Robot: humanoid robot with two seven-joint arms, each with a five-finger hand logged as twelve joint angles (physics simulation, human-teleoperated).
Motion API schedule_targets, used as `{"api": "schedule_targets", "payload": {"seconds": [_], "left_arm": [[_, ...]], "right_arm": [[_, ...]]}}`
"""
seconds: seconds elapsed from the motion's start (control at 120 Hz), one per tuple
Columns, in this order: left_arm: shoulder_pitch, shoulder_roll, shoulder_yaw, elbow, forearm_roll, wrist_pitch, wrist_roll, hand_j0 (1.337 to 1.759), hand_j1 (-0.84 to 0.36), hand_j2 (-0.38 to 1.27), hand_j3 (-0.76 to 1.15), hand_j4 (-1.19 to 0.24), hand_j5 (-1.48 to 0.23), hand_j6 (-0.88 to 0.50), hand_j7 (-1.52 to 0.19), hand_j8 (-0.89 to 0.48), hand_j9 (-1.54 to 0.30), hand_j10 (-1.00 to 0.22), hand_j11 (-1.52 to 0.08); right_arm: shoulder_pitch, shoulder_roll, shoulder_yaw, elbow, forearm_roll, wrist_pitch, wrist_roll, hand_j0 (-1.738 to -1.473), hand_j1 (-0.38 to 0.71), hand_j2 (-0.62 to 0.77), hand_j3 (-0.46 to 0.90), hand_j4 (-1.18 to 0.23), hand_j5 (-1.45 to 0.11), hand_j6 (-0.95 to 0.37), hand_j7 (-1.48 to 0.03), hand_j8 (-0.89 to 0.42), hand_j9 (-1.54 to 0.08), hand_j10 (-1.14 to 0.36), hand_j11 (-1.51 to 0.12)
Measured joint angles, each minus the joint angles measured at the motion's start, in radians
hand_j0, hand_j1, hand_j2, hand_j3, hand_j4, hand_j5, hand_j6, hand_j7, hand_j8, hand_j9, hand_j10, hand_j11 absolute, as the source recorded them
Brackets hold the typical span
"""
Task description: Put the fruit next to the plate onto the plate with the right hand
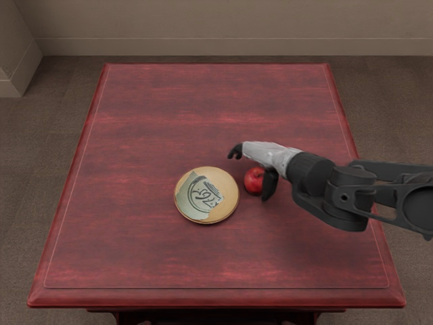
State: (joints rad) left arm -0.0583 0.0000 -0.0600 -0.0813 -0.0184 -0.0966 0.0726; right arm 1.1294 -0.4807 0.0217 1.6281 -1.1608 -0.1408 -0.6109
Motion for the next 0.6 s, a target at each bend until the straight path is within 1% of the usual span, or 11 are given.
{"api": "schedule_targets", "payload": {"seconds": [0.117,0.233,0.6], "left_arm": [[0.000,0.000,0.000,0.000,0.000,0.000,0.000,1.658,0.07,0.05,0.00,-0.23,-0.30,-0.23,-0.30,-0.23,-0.30,-0.23,-0.30],[0.000,0.000,0.000,0.000,0.000,0.000,0.000,1.658,0.07,0.05,0.00,-0.23,-0.30,-0.23,-0.30,-0.23,-0.30,-0.23,-0.30],[0.000,0.000,0.000,0.000,0.000,0.000,0.000,1.658,0.07,0.05,0.00,-0.23,-0.30,-0.23,-0.30,-0.23,-0.30,-0.23,-0.30]], "right_arm": [[-0.011,-0.005,0.001,-0.002,0.000,-0.001,0.000,-1.658,0.04,-0.06,0.00,-0.32,-0.42,-0.33,-0.42,-0.33,-0.42,-0.32,-0.42],[-0.027,-0.011,0.004,-0.006,-0.001,-0.002,0.000,-1.658,0.08,-0.07,0.00,-0.36,-0.46,-0.36,-0.46,-0.36,-0.46,-0.36,-0.46],[-0.040,-0.012,0.006,-0.020,-0.003,-0.004,0.000,-1.658,0.13,-0.08,0.00,-0.40,-0.52,-0.40,-0.52,-0.40,-0.52,-0.40,-0.52]]}}
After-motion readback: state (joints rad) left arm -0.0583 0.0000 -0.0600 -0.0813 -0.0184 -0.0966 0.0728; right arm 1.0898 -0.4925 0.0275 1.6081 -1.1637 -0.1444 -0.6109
